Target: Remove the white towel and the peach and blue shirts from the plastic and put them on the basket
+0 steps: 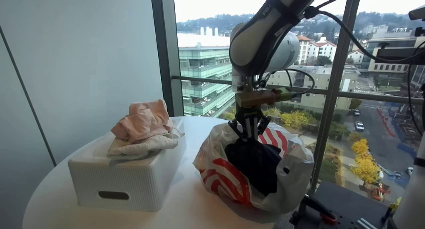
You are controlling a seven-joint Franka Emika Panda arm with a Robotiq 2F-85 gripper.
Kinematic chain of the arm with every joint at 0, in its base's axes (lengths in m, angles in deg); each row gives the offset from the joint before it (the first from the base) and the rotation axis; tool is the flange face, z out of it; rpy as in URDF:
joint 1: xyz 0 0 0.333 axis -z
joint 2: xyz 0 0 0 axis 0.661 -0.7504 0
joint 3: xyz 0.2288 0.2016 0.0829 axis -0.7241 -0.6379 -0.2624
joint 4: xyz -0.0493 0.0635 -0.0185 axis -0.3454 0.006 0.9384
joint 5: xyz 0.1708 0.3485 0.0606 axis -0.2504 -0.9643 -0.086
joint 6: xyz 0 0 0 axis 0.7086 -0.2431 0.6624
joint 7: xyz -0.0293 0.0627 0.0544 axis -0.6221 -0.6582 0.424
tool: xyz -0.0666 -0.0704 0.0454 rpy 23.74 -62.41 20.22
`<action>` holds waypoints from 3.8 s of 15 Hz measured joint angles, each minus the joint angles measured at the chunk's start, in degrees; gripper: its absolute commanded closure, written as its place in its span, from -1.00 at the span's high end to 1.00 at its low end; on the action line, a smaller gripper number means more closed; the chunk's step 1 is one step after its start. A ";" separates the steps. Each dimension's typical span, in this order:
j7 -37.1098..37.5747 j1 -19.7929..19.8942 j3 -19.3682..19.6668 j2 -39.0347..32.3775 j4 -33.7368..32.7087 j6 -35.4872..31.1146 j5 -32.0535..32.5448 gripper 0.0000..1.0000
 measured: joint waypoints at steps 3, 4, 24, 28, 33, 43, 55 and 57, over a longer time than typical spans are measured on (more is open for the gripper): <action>-3.03 0.60 -1.38 4.12 -1.51 8.86 -6.93 -0.77; -3.91 0.97 -1.49 5.26 -1.93 10.57 -8.59 -0.77; -9.23 6.92 -3.61 20.50 -1.02 12.40 -14.02 -0.77; -7.99 6.86 -8.76 26.83 -2.08 12.31 -14.01 -0.77; -4.46 6.53 -17.25 34.76 -6.50 10.89 -12.41 -0.77; 7.35 15.05 -32.57 12.89 -25.49 -6.77 9.08 -0.77; 4.22 2.26 -23.51 -15.25 -40.07 -7.22 17.98 -0.78; 1.54 0.58 -21.35 -18.15 -40.05 -8.03 17.06 -0.78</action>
